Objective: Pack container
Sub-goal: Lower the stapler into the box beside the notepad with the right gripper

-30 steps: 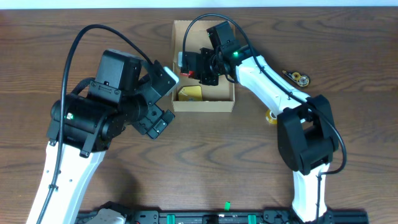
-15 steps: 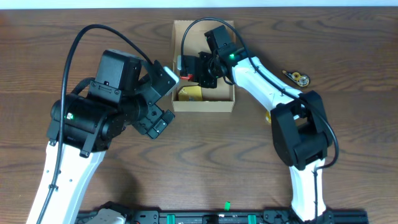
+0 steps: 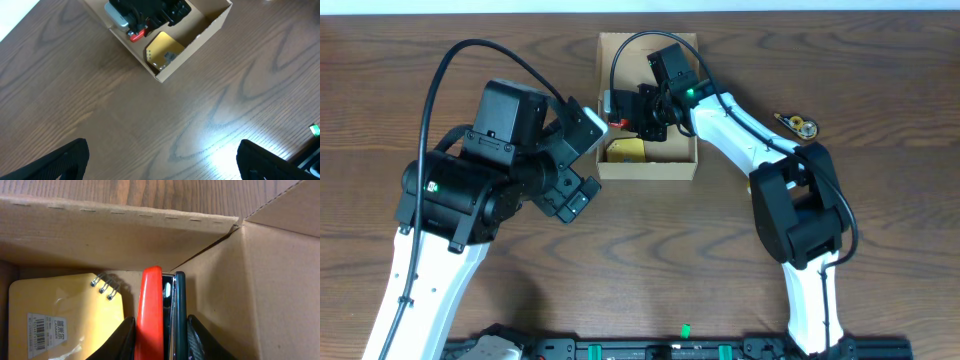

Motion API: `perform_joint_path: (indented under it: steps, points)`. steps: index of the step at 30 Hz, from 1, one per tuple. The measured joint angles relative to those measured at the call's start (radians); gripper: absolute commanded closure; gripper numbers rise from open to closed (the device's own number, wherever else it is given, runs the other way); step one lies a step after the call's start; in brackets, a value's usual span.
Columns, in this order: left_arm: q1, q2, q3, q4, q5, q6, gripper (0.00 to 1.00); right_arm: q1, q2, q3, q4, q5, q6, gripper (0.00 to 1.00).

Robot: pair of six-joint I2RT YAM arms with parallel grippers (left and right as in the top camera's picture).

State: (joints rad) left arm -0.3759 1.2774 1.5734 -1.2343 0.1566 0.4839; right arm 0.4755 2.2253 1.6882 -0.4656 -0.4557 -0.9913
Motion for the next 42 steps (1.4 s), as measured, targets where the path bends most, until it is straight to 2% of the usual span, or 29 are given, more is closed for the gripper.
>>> perform_joint_path:
  steps: [20, 29, 36, 42]
  points:
    - [0.000, 0.000, 0.000, 0.000, 0.000, 0.000, 0.05, 0.037, 0.038, 0.000, 0.039, 0.001, 0.002, 0.83]
    - [0.000, 0.000, 0.000, 0.000, 0.000, 0.000, 0.05, 0.037, 0.038, 0.000, 0.049, 0.044, 0.002, 0.85]
    - [0.000, 0.000, 0.000, 0.000, 0.000, 0.000, 0.05, 0.037, 0.038, 0.000, 0.063, 0.052, 0.002, 0.79]
    - [0.000, 0.000, 0.000, 0.000, 0.000, 0.000, 0.05, 0.037, 0.038, 0.000, 0.063, 0.052, 0.003, 0.69]
